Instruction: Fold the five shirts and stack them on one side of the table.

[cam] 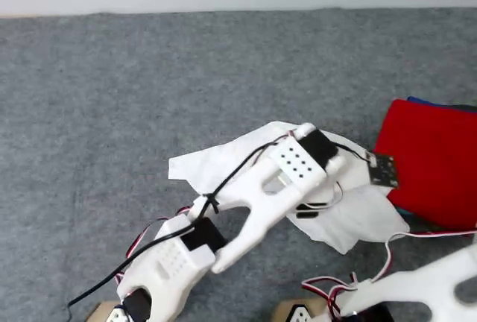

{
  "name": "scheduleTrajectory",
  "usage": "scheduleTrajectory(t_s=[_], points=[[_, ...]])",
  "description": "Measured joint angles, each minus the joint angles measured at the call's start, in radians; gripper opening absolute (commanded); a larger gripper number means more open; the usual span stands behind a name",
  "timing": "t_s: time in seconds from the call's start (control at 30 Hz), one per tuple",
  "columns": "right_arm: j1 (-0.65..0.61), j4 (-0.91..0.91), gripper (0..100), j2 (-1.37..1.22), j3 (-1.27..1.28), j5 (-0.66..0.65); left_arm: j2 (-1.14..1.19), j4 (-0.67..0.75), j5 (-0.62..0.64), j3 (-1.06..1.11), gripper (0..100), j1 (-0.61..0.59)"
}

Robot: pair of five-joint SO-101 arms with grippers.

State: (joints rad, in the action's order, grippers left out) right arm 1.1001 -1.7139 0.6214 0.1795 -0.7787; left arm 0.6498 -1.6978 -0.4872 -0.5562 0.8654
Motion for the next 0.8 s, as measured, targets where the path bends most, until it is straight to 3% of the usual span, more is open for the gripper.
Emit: scheduleTrajectory(t_s=[0.6,0.8], points=[[0.0,0.0,25.3,0.0,0.0,0.0,0.121,0.147,0.0,-0.006,11,0.009],[0.0,0.0,25.3,0.0,0.0,0.0,0.121,0.203,0.02,-0.006,2,0.009]])
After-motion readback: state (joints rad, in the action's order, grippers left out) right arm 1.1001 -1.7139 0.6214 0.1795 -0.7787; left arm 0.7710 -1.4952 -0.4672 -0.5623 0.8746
